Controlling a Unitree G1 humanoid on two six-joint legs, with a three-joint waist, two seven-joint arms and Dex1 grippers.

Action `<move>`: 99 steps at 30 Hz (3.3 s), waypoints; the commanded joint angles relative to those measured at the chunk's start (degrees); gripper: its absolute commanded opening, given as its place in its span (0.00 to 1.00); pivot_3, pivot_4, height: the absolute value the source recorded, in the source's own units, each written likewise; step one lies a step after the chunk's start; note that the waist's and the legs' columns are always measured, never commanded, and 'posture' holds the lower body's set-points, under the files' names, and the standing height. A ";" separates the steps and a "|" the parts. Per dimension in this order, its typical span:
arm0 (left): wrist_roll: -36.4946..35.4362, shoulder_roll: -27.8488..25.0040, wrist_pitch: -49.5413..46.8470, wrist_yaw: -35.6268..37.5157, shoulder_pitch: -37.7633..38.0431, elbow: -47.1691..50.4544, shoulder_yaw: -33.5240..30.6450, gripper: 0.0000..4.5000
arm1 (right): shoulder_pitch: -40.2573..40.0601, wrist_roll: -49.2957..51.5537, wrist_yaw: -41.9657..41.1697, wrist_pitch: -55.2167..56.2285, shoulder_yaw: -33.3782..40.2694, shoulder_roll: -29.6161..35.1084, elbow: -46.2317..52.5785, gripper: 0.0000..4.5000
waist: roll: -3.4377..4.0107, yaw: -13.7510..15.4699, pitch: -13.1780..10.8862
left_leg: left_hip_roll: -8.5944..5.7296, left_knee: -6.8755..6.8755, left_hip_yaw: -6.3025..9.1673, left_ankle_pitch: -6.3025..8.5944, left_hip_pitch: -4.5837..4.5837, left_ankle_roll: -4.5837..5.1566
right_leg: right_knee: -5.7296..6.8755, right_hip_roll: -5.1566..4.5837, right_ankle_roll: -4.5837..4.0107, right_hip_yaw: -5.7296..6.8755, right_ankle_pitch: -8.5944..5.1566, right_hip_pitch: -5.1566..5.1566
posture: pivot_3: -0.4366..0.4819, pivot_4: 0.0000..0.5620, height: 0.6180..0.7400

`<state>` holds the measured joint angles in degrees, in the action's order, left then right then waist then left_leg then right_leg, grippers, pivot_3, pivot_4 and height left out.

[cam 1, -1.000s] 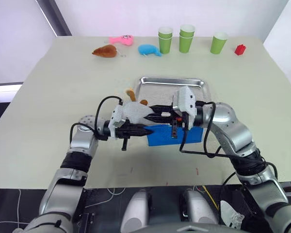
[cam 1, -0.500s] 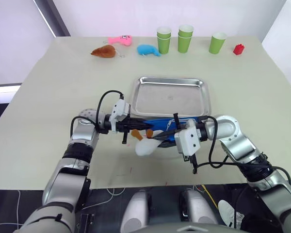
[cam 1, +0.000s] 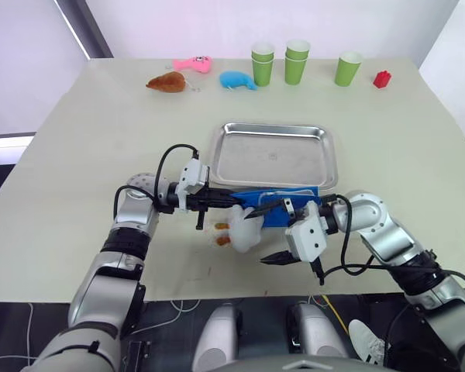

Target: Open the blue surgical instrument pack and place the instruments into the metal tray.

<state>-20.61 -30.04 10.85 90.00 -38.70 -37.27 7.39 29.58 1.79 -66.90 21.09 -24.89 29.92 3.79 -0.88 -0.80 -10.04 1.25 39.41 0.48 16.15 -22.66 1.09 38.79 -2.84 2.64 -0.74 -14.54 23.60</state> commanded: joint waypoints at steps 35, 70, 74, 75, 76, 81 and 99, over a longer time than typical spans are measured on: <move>-0.30 -1.15 -1.47 1.75 4.20 10.34 2.25 0.00 | -6.19 23.76 -4.21 -32.65 17.51 5.50 -4.67 0.22 | -0.01 0.44 0.00 | -0.02 0.01 0.00 0.00 -0.02 0.01 | -0.09 -0.04 0.01 0.00 0.00 -0.08 | 0.48 0.27 1.00; -11.02 -11.05 -26.80 -6.15 21.05 43.27 -6.55 0.99 | -6.36 20.80 -5.61 -30.64 16.87 4.00 -7.29 0.00 | -0.01 0.06 0.00 | 0.04 0.00 0.00 0.00 0.04 0.00 | 0.03 -0.02 0.00 -0.04 0.00 -0.04 | 0.48 0.27 1.00; -10.41 -9.31 -27.72 -8.82 22.95 45.67 -5.08 0.99 | -6.23 20.59 -5.73 -30.63 16.82 3.76 -7.38 0.00 | -0.02 0.04 0.00 | 0.04 0.00 -0.04 0.00 0.11 0.00 | 0.03 -0.01 0.00 -0.09 0.00 -0.08 | 0.48 0.27 1.00; -10.16 -9.05 -28.11 -9.50 23.51 46.08 -4.43 0.99 | -6.23 20.51 -5.68 -30.63 16.85 3.72 -7.36 0.00 | -0.02 0.02 0.00 | 0.04 0.00 -0.04 0.00 0.12 0.00 | 0.03 -0.01 -0.01 -0.09 0.01 -0.07 | 0.48 0.27 1.00; -9.94 -8.85 -28.53 -10.02 23.93 46.34 -3.86 0.99 | -6.22 20.46 -5.63 -30.64 16.88 3.69 -7.36 0.00 | -0.02 0.01 0.00 | 0.04 -0.01 -0.05 0.00 0.12 0.00 | 0.03 0.00 -0.01 -0.10 0.01 -0.07 | 0.48 0.27 1.00; -8.16 -7.60 -27.13 -11.66 24.87 44.69 -2.33 0.99 | -6.42 20.27 -5.40 -30.68 16.85 3.59 -7.01 0.00 | -0.02 0.03 0.00 | 0.04 -0.01 -0.06 0.00 0.12 0.00 | 0.02 0.00 -0.01 -0.11 0.00 -0.07 | 0.48 0.27 1.00; -1.05 -5.68 -14.85 -10.67 23.92 35.23 0.70 0.10 | -5.68 18.89 -5.30 -29.30 16.58 2.73 -8.10 0.00 | -0.02 -0.03 0.00 | 0.04 -0.02 -0.09 0.00 0.17 0.00 | 0.04 0.01 -0.02 -0.14 0.01 -0.08 | 0.48 0.27 1.00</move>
<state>-20.45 -35.57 -3.56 78.81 -14.48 -2.87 9.01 23.15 21.08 -72.14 -8.56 -8.21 33.07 -3.89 -0.90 -0.83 -10.04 1.30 39.39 0.39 16.15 -22.48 1.09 38.83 -2.83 2.62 -0.88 -14.53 23.52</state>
